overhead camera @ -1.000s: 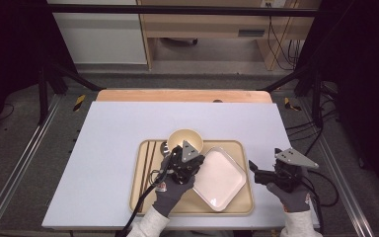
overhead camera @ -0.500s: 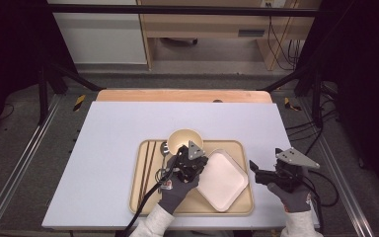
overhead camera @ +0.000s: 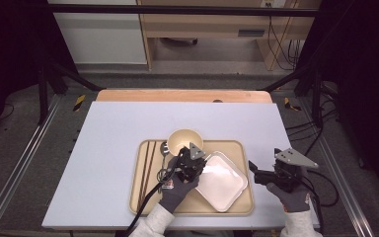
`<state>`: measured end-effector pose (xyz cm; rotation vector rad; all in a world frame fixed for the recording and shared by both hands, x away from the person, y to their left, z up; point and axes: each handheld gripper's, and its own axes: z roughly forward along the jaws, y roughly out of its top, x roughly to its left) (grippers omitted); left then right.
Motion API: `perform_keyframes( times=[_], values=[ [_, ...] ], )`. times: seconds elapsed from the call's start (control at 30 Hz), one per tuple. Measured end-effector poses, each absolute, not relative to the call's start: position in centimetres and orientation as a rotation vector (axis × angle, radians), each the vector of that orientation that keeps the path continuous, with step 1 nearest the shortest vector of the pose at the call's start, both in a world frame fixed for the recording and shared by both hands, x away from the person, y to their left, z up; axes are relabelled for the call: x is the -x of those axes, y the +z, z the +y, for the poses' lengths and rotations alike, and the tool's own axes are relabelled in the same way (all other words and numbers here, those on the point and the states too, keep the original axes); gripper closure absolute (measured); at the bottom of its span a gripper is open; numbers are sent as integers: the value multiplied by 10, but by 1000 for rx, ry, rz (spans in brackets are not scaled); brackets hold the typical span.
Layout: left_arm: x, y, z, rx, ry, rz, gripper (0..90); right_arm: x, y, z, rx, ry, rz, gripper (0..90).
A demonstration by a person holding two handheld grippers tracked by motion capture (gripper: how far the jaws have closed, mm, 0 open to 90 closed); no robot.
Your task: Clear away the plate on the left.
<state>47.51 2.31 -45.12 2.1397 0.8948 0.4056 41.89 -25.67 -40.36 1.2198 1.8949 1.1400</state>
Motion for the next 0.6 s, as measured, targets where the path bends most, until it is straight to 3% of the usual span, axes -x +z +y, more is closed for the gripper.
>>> perform_keyframes(
  times=[0.6],
  values=[
    [-479,-470,22,-2202,386,925,827,-420,-405,-255,-1217,1134,1905,34]
  ],
)
